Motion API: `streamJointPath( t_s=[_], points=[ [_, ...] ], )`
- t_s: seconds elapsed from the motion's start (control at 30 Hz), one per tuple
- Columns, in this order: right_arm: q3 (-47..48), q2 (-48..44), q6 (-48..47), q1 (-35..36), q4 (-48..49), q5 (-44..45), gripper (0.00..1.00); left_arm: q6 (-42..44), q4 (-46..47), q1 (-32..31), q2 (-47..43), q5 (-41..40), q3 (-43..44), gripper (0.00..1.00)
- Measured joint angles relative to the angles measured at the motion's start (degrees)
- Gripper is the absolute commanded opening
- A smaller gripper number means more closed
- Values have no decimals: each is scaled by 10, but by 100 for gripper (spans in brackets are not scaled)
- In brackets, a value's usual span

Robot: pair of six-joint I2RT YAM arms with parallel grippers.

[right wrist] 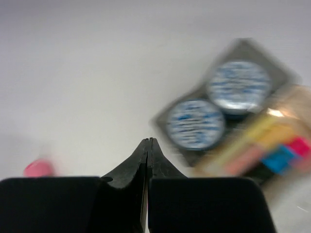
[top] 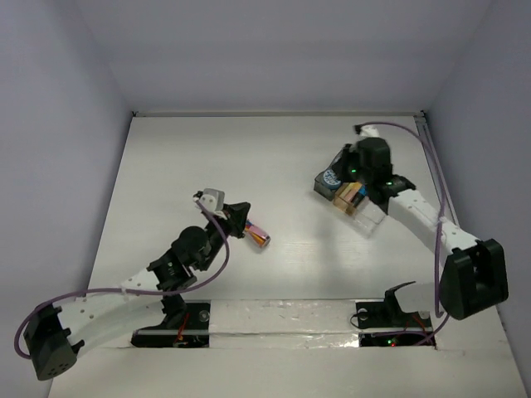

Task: Sort the stationery into containers
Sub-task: Pick up the stationery from the center of the board.

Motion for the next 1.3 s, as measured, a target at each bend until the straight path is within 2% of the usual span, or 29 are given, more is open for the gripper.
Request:
streamJointPath(
  t_s=[0.07, 0.1, 0.13, 0.17, 0.3, 0.33, 0.47, 0.63, 0.83, 0.93, 0.97, 1.03, 1.07, 1.2, 1.3],
  points=[
    [1, 15, -13, 81, 25, -18, 13, -3, 1, 0, -49, -20, -16, 0],
    [2, 31, -19, 129, 37, -28, 23, -5, 2, 0, -81, -35, -25, 0],
    [5, 50, -23, 165, 43, -37, 49, -8, 1, 0, -105, -50, -33, 0],
    [10, 69, -26, 192, 47, -51, 58, -11, 1, 0, -130, -68, -40, 1],
    [74, 172, -53, 271, 28, -67, 79, -21, -1, 1, -190, -123, -49, 13],
    [98, 196, -61, 285, 19, -67, 80, -23, -2, 1, -194, -132, -49, 17],
    [195, 280, -88, 338, -26, -54, 82, -29, -17, 1, -196, -153, -49, 20],
    [257, 336, -106, 387, -77, -45, 82, -33, -31, 1, -219, -158, -51, 23],
    [293, 401, -109, 415, -132, -23, 72, -35, -34, 1, -242, -166, -52, 26],
    [299, 419, -105, 417, -160, -8, 59, -37, -36, 1, -243, -167, -52, 26],
    [300, 425, -103, 417, -166, -1, 45, -37, -35, 1, -243, -167, -52, 26],
    [302, 427, -95, 417, -169, 15, 33, -37, -37, 1, -243, -167, -52, 26],
    [303, 427, -87, 417, -170, 27, 23, -38, -37, 1, -243, -167, -52, 26],
    [294, 417, -50, 411, -172, 64, 18, -38, -35, 1, -240, -165, -52, 27],
    [245, 367, -17, 388, -160, 78, 17, -40, -33, 1, -227, -157, -53, 27]
  ],
)
